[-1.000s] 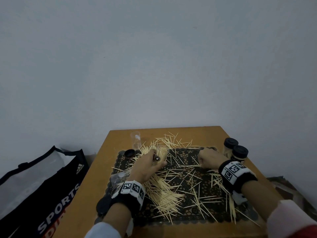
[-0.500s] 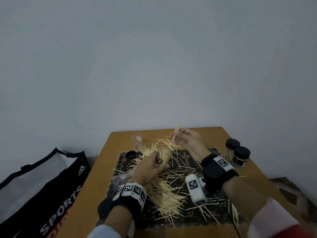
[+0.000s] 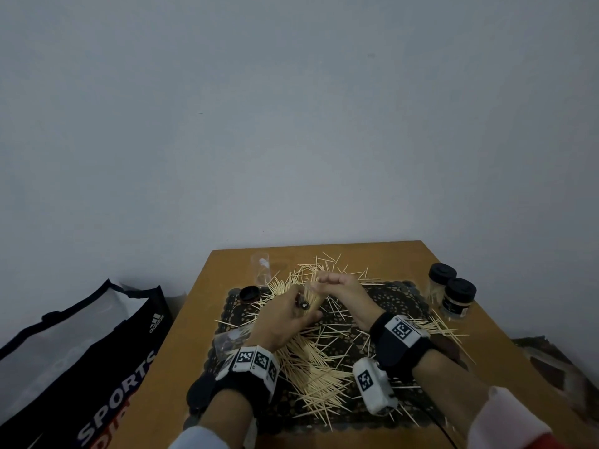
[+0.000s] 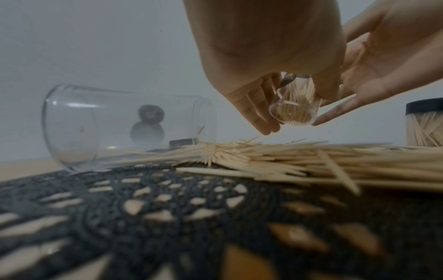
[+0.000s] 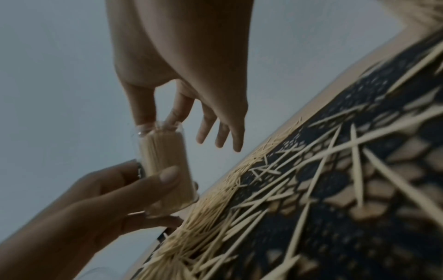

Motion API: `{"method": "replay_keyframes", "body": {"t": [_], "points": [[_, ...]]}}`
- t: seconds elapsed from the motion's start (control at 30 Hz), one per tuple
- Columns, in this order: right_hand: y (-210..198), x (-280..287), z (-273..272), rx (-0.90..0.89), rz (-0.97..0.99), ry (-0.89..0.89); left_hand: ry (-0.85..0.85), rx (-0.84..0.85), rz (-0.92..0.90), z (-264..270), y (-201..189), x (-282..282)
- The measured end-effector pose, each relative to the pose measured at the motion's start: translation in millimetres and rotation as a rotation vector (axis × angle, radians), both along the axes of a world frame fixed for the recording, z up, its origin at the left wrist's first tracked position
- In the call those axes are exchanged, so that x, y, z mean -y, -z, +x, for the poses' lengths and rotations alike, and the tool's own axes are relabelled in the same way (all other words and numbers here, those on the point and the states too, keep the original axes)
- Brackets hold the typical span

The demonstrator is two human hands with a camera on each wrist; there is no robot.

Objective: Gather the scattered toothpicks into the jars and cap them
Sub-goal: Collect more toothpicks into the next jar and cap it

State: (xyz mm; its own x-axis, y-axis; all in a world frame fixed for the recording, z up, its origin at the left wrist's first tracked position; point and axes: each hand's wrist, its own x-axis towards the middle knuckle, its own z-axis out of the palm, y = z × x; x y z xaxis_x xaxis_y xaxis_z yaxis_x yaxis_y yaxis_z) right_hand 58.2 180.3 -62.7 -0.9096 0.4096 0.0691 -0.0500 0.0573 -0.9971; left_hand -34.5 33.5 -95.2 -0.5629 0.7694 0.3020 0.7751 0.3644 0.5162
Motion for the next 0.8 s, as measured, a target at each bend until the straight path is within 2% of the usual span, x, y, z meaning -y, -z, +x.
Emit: {"method": "replay_keyframes", "body": {"t": [0.17,0.33,0.53,0.7,0.8], "points": [[-4,-5,7,0.02,0.032,-0.001,-0.028,-0.014,-0.014,0,-2,0],[-1,-3,8,-0.041,0.049,0.033,-0.025,-0.016,-0.022,3,-4,0],[-4,-2,8,-0.081,-0.008,0.009,-0.008,-0.02,-0.029,4,-5,0],[-3,-4,7,0.144,0.256,-0.139,0.003,-0.034,-0.052,5,-6,-1],[-4,-12,10,0.226,0.279,-0.205,-0.001,-0.04,-0.063,5,-6,-1]]}}
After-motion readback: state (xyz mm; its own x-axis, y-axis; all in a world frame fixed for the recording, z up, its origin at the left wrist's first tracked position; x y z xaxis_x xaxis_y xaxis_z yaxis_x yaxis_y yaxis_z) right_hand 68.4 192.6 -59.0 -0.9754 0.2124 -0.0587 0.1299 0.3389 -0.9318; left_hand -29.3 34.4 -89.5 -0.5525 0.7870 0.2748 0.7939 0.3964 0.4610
